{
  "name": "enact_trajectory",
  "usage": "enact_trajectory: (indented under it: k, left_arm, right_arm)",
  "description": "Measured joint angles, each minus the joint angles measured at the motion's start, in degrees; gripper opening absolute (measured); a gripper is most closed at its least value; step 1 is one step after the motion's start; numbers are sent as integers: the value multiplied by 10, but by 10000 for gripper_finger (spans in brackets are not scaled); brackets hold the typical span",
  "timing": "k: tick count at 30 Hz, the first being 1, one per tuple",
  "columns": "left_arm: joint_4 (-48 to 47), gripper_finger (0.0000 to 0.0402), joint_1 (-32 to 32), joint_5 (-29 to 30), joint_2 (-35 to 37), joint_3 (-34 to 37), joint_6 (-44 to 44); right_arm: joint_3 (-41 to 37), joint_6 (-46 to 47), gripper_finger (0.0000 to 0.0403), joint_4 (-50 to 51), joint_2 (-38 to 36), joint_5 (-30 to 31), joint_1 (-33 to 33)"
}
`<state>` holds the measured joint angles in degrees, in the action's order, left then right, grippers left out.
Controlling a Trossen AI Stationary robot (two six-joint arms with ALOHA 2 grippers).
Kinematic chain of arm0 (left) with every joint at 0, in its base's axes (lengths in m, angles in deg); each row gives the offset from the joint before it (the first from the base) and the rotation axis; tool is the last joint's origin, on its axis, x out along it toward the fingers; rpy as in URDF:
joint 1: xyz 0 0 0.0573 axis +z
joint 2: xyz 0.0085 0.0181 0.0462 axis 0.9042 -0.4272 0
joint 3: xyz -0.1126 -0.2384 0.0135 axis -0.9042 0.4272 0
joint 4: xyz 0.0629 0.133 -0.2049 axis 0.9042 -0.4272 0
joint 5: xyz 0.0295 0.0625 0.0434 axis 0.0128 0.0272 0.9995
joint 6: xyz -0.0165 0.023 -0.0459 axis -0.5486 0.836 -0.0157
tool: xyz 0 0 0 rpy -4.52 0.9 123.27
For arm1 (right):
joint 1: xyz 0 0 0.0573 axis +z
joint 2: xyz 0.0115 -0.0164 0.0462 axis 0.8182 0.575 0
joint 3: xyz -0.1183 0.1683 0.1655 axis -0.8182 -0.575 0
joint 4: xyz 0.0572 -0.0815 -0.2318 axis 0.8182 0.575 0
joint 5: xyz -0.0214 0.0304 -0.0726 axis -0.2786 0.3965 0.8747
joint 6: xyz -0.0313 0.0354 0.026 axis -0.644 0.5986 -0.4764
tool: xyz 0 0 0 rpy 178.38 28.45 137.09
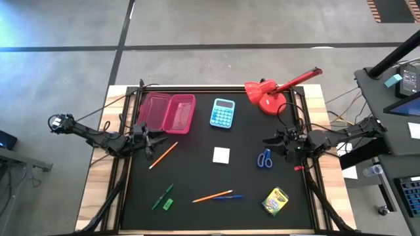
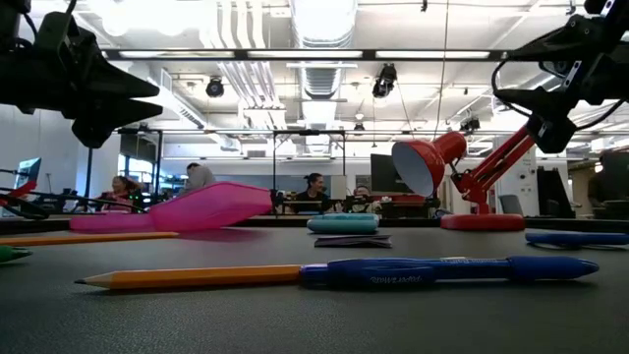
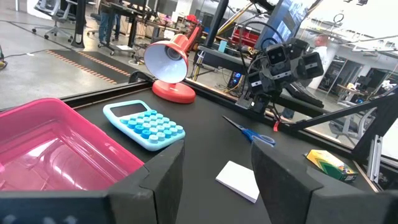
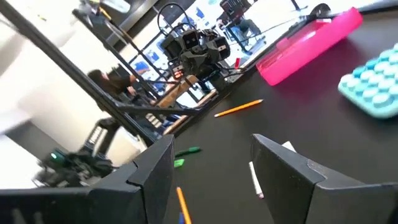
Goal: Pack school essentials
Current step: Put the blue scissors into the pink supply box
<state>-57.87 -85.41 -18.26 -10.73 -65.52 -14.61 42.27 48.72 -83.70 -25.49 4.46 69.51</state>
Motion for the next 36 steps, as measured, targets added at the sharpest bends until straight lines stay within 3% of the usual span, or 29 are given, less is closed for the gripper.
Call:
enact_trajectory:
  k: [9, 11, 15, 19, 23, 30, 36]
  left_arm:
    - [0, 169, 0, 0, 0, 0, 0]
    - [0, 169, 0, 0, 0, 0, 0]
    - [0, 169, 0, 0, 0, 0, 0]
    - [0, 169, 0, 0, 0, 0, 0]
    - [0, 169, 0, 0, 0, 0, 0]
    - [0, 169, 0, 0, 0, 0, 0]
    - [0, 169, 0, 0, 0, 0, 0]
  right_arm:
    - [23, 17, 201, 21, 14, -60, 0]
    - [52, 18, 201, 65, 26, -49, 0]
    - [139, 45, 201, 235, 68, 30, 0]
    - [230, 184, 201, 482, 131, 86, 0]
    - [292, 370, 201, 654, 203, 91, 0]
    - [340, 612, 201, 695, 337, 68, 0]
    - [372, 698, 201, 694, 468, 1, 0]
